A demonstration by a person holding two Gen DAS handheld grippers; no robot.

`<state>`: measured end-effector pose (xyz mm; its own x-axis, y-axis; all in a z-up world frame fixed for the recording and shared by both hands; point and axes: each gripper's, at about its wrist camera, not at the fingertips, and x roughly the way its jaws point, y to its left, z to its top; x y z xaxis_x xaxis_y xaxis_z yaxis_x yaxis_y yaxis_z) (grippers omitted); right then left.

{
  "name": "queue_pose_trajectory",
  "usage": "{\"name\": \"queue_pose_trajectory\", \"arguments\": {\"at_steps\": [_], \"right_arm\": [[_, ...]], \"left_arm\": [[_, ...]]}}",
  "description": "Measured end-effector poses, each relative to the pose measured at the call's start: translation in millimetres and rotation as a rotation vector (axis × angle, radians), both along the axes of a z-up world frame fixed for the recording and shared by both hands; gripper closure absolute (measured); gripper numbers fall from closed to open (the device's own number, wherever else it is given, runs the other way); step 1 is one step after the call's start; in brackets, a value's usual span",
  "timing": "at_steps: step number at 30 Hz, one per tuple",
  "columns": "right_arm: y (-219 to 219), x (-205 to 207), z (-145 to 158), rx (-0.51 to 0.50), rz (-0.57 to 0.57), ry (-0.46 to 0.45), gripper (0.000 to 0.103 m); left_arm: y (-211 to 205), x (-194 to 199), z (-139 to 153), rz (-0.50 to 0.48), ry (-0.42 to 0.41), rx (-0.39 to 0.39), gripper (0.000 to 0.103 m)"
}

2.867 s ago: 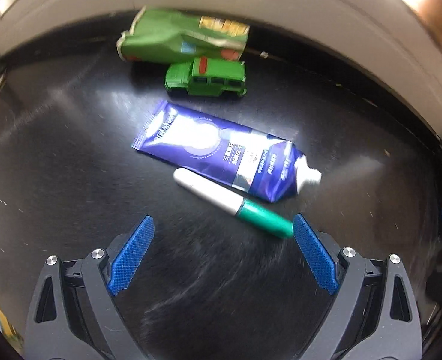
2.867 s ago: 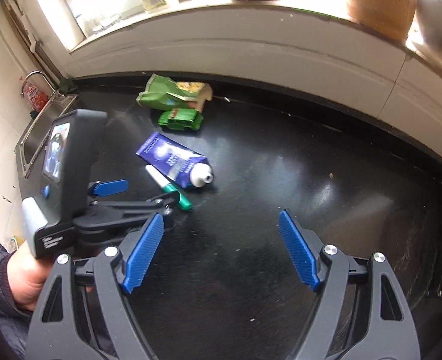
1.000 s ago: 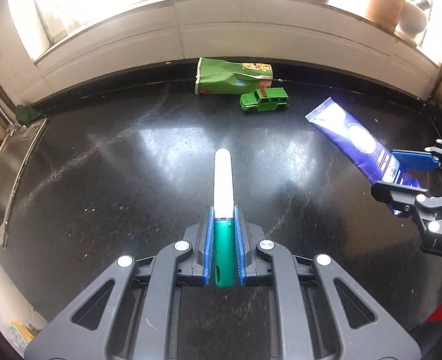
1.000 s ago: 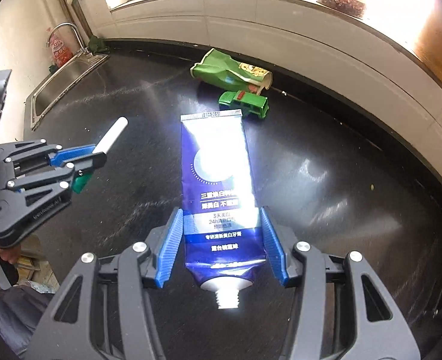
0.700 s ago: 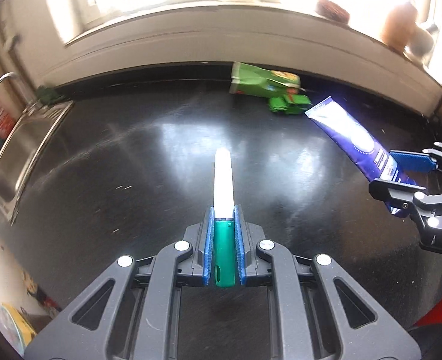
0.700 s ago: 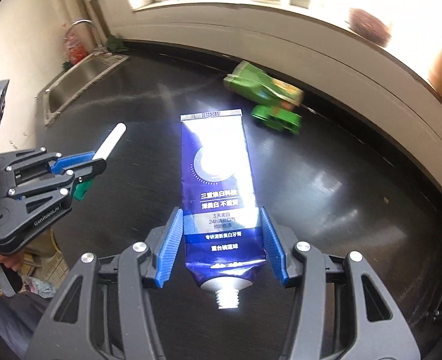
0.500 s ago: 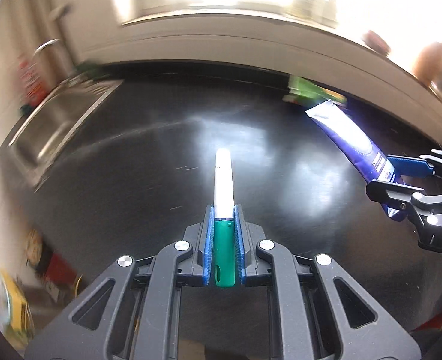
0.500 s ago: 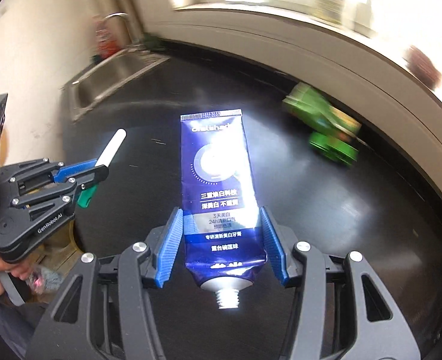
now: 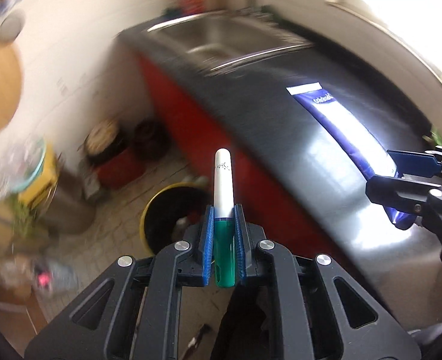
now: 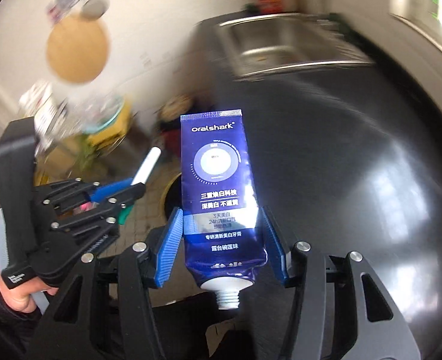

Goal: Collect trash
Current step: 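Carry marker and toothpaste tube to the bin and drop both inside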

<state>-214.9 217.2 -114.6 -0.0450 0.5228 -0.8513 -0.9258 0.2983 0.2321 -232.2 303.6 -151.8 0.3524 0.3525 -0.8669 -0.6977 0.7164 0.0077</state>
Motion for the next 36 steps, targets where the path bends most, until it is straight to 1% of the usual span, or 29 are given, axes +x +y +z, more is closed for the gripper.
{"name": "queue_pose_trajectory", "arguments": {"at_steps": [2,6,9,12,15,20,22,23,24,25,27,29,33,36], "right_arm": [[29.5,-15.9,-13.0,-0.033,0.049,0.017,0.051],[73.7,-31.6,-39.7,-0.097,0.086,0.055,0.051],[105.0,-37.7,-56.1,-0.137,0.097,0.065,0.051],[132.3,-37.5,-73.6,-0.178,0.102,0.055,0.051],[151.0,-37.7,-86.8,-0.202,0.123,0.025,0.051],[173.6,-33.5,-98.3,-0.217,0.141,0.029,0.051],[179.9,-30.4,-101.8,-0.225,0.145,0.044,0.050],[179.0,-28.3,-101.7,-0.227,0.145,0.054,0.047],[181.1,-26.2,-101.3,-0.226,0.144,0.063,0.036],[182.1,-26.7,-99.5,-0.219,0.143,0.063,0.029],[182.6,-25.1,-96.7,-0.211,0.146,0.067,0.028],[178.7,-23.4,-93.2,-0.204,0.141,0.075,0.028],[167.0,-22.2,-84.1,-0.186,0.132,0.078,0.027],[153.7,-18.5,-72.7,-0.168,0.117,0.081,0.027]], "left_arm": [[16.9,-17.6,-12.2,0.052,0.004,-0.023,0.090],[49.3,-40.3,-35.2,0.131,-0.002,-0.066,0.090],[68.7,-46.2,-50.0,0.159,-0.012,-0.093,0.090],[89.4,-49.7,-66.1,0.180,-0.016,-0.108,0.090],[106.4,-50.2,-78.5,0.193,-0.018,-0.123,0.090],[124.7,-52.2,-95.1,0.206,-0.013,-0.133,0.090],[130.7,-54.2,-99.8,0.207,-0.027,-0.148,0.090],[133.3,-54.1,-101.7,0.208,-0.025,-0.150,0.089],[135.3,-54.2,-103.5,0.213,-0.016,-0.145,0.082],[136.7,-54.7,-104.9,0.218,-0.012,-0.144,0.060],[136.7,-58.0,-102.7,0.237,-0.026,-0.119,0.032],[135.4,-61.0,-99.4,0.240,-0.057,-0.115,0.031],[130.9,-59.0,-98.6,0.235,-0.047,-0.125,0.031],[123.0,-55.1,-92.4,0.225,-0.043,-0.128,0.028]]}}
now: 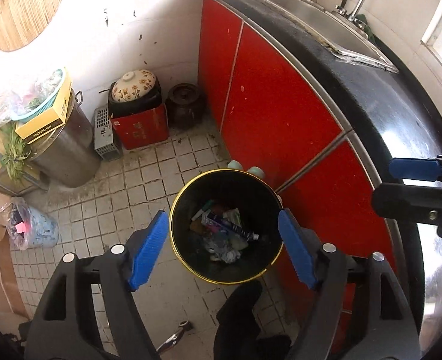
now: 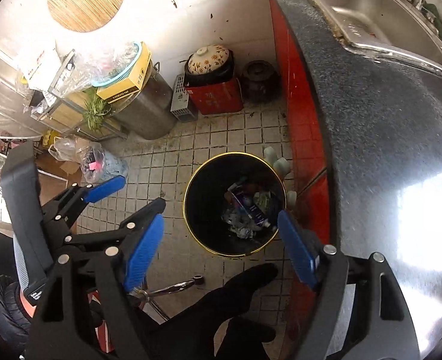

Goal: Collect trash
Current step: 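Carry marker and toothpaste tube to the bin and drop both inside, then return both open tools to the green bag and toy car on the counter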

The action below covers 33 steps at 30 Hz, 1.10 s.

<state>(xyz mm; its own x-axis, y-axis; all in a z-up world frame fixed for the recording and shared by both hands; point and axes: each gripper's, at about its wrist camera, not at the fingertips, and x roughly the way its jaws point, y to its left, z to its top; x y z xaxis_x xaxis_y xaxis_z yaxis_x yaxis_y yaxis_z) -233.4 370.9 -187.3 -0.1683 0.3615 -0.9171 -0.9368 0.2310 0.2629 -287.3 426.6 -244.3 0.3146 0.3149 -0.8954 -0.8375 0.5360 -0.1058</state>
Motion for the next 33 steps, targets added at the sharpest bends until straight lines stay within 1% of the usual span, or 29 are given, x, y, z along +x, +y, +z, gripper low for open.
{"name": "queue_pose_trajectory", "arguments": {"at_steps": [2,3,5,6,7,9,11,12,13,14,16,17,20,23,26,29,31,33], "right_arm": [[-16.3,6.4,13.8,0.023,-0.030,-0.001,0.024],[-21.4,9.4,18.5,0.031,-0.042,-0.002,0.022],[-45.0,21.1,34.5,0.057,-0.091,-0.004,0.020],[-64.1,30.9,45.4,0.073,-0.132,-0.013,0.019],[-82.1,40.0,54.5,0.086,-0.169,-0.024,0.019],[-118.8,57.7,69.7,0.105,-0.238,-0.052,0.019],[-159.3,76.4,84.4,0.122,-0.320,-0.089,0.019],[-191.6,89.6,93.5,0.132,-0.387,-0.114,0.019],[-214.3,97.9,99.1,0.134,-0.437,-0.136,0.019],[-232.5,103.1,102.8,0.136,-0.476,-0.149,0.019],[-287.7,117.4,112.9,0.146,-0.600,-0.178,0.019],[-312.2,121.2,117.2,0.152,-0.656,-0.192,0.019],[-399.2,128.6,129.9,0.161,-0.859,-0.257,0.019],[-465.9,124.3,129.3,0.169,-1.013,-0.284,0.018],[-537.3,112.1,121.7,0.175,-1.179,-0.279,0.017],[-579.1,97.0,113.4,0.180,-1.283,-0.255,0.016],[-593.2,93.3,108.0,0.179,-1.316,-0.244,0.016],[-600.9,90.4,101.9,0.175,-1.334,-0.235,0.016]], "left_arm": [[-7.1,4.0,7.5,-0.009,-0.008,0.004,0.022],[-11.3,7.2,12.5,-0.015,-0.011,0.009,0.018],[-19.8,15.6,23.0,-0.036,-0.021,0.013,0.015],[-27.9,23.6,29.1,-0.057,-0.024,0.012,0.012],[-35.0,29.7,33.3,-0.074,-0.027,0.014,0.012],[-56.7,51.7,45.1,-0.149,-0.047,0.012,0.012],[-81.9,78.7,55.8,-0.245,-0.066,0.007,0.012],[-99.8,97.5,62.1,-0.312,-0.074,0.008,0.012],[-110.3,107.6,64.9,-0.351,-0.079,0.009,0.012],[-130.9,127.9,71.0,-0.427,-0.081,0.015,0.012],[-164.2,160.5,81.3,-0.545,-0.081,0.020,0.012],[-186.3,179.8,88.5,-0.628,-0.093,0.020,0.012],[-249.4,222.4,105.0,-0.829,-0.120,0.047,0.012],[-312.2,253.0,114.7,-1.003,-0.141,0.049,0.012],[-359.9,266.7,118.9,-1.118,-0.146,0.060,0.012],[-399.4,270.4,119.5,-1.214,-0.135,0.074,0.012],[-414.9,272.3,116.3,-1.259,-0.120,0.084,0.010],[-420.4,273.0,112.6,-1.278,-0.108,0.089,0.010]]}}
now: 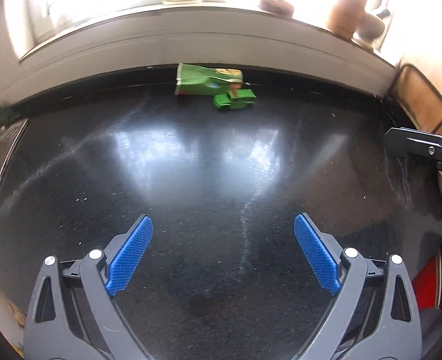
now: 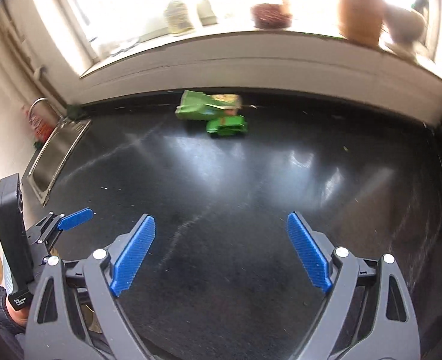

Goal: Collect trash
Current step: 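Return both open tools to the green bag and toy car on the counter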

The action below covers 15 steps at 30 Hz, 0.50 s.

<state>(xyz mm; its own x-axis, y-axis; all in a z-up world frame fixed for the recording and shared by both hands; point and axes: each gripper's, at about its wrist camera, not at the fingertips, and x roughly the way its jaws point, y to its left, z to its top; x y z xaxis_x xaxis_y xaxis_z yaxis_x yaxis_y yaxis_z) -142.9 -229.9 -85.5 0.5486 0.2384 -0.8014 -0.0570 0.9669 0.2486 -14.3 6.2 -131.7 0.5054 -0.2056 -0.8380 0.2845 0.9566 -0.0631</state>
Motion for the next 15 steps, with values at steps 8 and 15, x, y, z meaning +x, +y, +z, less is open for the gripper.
{"name": "queue_pose_trajectory", "arguments": {"at_steps": [8,15], "right_arm": [[9.8,18.9,-4.4,-0.006,0.034,0.011,0.016],[27.0,70.5,-13.8,-0.023,0.059,0.029,0.016]], "left_arm": [[12.5,26.2,-3.1,0.031,0.007,0.000,0.010],[26.1,86.9,-6.1,0.036,-0.016,0.024,0.010]]}}
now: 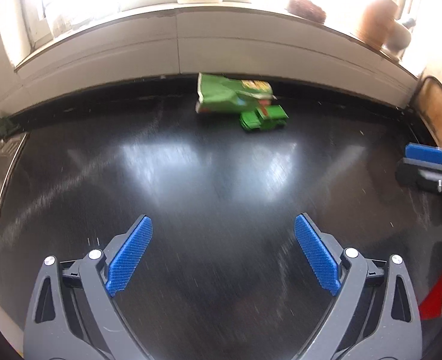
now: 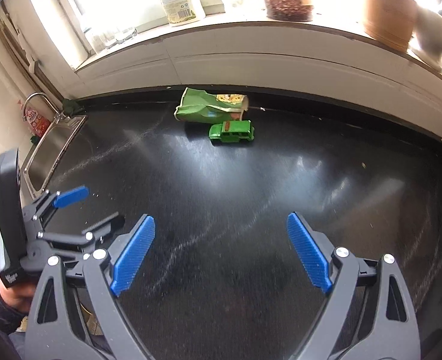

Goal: Collect trash
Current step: 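Return both open tools to the green bag and toy car on the counter, then grasp the green snack bag with the left tool while the right tool grasps the green toy car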

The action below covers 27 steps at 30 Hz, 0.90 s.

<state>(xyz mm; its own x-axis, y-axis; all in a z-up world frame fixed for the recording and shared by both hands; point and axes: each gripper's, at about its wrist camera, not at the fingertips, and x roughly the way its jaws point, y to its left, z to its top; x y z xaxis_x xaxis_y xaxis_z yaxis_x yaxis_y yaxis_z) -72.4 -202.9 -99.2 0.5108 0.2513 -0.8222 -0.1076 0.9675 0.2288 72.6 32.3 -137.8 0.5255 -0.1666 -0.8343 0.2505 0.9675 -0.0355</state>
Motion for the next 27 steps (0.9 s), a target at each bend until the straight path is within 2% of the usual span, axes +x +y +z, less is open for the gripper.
{"name": "queue_pose_trajectory", "arguments": {"at_steps": [7,10,13,17,22,24,25,26,27], "right_arm": [[12.1,64.6,-28.9,-0.010,0.024,0.049,0.016],[18.8,95.2,-45.9,-0.004,0.030,0.080,0.016],[24.6,125.0,-63.7,-0.004,0.029,0.099,0.016],[29.3,159.4,-84.0,0.001,0.014,0.115,0.016],[34.5,186.3,-110.0,-0.014,0.000,0.151,0.016],[37.8,189.4,-113.3,-0.031,-0.003,0.127,0.015],[40.3,189.7,-114.0,-0.045,0.002,0.119,0.017],[42.4,188.8,-113.7,-0.062,0.006,0.104,0.023],[44.4,186.6,-113.3,-0.074,0.013,0.092,0.028]], "left_arm": [[6.0,107.8,-6.1,0.021,0.007,-0.064,0.010],[0.2,146.5,-15.9,0.005,0.008,-0.063,0.010],[-5.1,189.5,-33.5,-0.008,0.050,-0.112,0.010],[-14.7,223.5,-51.9,-0.038,0.088,-0.167,0.010],[-21.7,243.5,-72.7,-0.062,0.133,-0.226,0.011],[-21.8,245.1,-76.4,-0.066,0.137,-0.255,0.017],[-21.8,244.7,-76.3,-0.070,0.133,-0.272,0.025],[-22.7,243.3,-75.1,-0.077,0.131,-0.286,0.028],[-23.8,240.9,-72.9,-0.076,0.124,-0.275,0.036]]}}
